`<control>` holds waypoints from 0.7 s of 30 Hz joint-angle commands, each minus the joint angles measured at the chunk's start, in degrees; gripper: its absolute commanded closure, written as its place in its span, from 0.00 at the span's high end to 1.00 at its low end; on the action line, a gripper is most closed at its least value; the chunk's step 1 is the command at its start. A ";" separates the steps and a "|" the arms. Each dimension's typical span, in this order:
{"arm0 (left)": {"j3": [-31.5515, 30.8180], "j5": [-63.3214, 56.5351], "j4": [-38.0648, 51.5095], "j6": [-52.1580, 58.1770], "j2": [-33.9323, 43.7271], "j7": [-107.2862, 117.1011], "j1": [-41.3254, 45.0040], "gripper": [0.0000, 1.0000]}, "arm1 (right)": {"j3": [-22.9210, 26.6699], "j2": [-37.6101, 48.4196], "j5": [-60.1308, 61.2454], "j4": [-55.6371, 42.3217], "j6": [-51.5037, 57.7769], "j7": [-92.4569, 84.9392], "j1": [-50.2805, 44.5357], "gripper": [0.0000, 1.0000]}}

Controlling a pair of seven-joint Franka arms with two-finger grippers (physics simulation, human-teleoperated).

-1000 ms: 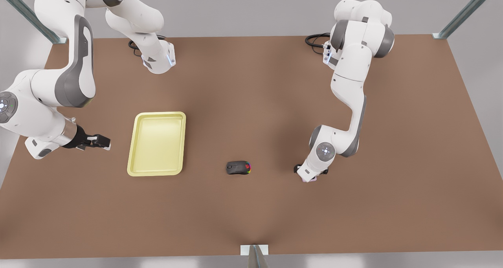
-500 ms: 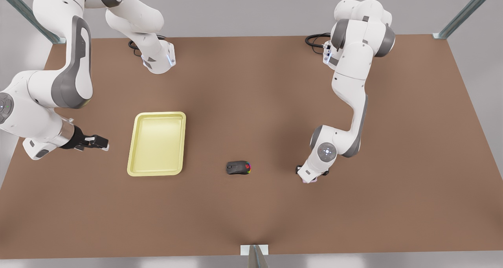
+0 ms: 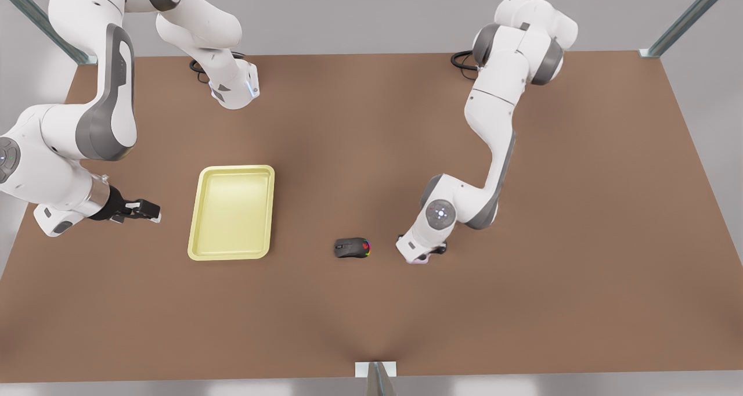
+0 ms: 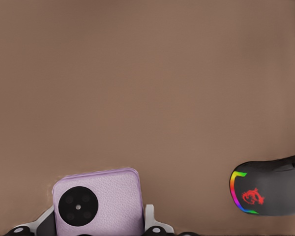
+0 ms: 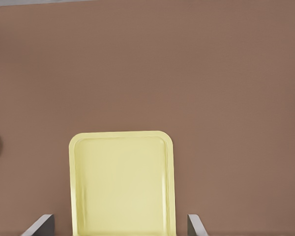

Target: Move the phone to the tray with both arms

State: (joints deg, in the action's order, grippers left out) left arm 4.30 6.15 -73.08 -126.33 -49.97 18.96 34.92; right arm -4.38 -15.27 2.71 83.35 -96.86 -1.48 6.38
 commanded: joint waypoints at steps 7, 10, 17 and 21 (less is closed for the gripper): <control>0.10 0.35 18.23 6.45 -10.24 30.43 11.40 0.78 | -0.02 0.06 0.01 -0.03 0.09 -1.42 0.39 1.00; 0.18 0.27 22.98 4.34 -14.63 36.50 17.81 0.78 | -0.02 0.15 0.10 -0.12 0.09 -1.24 0.30 1.00; 0.53 -1.05 23.24 1.26 -17.27 31.23 26.60 0.81 | -0.63 -0.90 1.77 -1.96 -1.84 9.56 -4.08 1.00; 0.62 -1.05 23.24 0.21 -18.67 30.88 26.52 0.81 | -0.63 -2.48 0.98 -2.40 -4.92 23.36 -10.77 1.00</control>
State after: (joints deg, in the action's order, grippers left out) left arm 5.00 5.14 -49.86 -124.84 -68.65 40.96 61.56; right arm -4.99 -17.77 3.87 81.02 -99.41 3.45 -3.56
